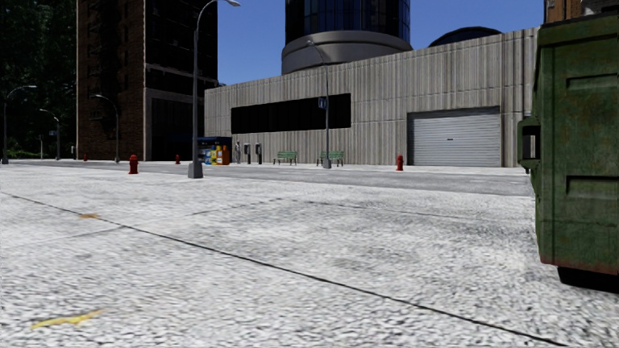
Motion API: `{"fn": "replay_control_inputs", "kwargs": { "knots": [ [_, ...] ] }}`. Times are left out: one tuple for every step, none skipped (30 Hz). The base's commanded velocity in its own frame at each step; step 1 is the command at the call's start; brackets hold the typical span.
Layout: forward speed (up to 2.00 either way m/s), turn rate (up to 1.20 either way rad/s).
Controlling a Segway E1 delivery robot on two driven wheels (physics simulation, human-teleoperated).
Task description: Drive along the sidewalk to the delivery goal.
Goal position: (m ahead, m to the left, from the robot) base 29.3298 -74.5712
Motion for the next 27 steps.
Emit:
{"fn": "replay_control_inputs", "kwargs": {
  "knots": [
    [1.82, -0.11],
    [1.82, -0.15],
    [1.82, -0.17],
    [1.82, -0.17],
    [1.82, -0.24],
    [1.82, -0.30],
    [1.82, -0.31],
    [1.82, -0.31],
    [1.82, -0.33],
    [1.82, -0.38],
    [1.82, -0.39],
    [1.82, -0.39],
    [1.82, -0.40],
    [1.82, -0.40],
    [1.82, -0.40],
    [1.82, -0.40],
    [1.82, -0.40],
    [1.82, -0.40],
    [1.82, -0.40],
    [1.82, -0.40],
    [1.82, -0.40],
    [1.82, -0.40],
    [1.82, -0.40],
    [1.82, -0.40],
    [1.82, -0.40],
    [1.82, -0.40],
    [1.82, -0.40]
  ]
}}
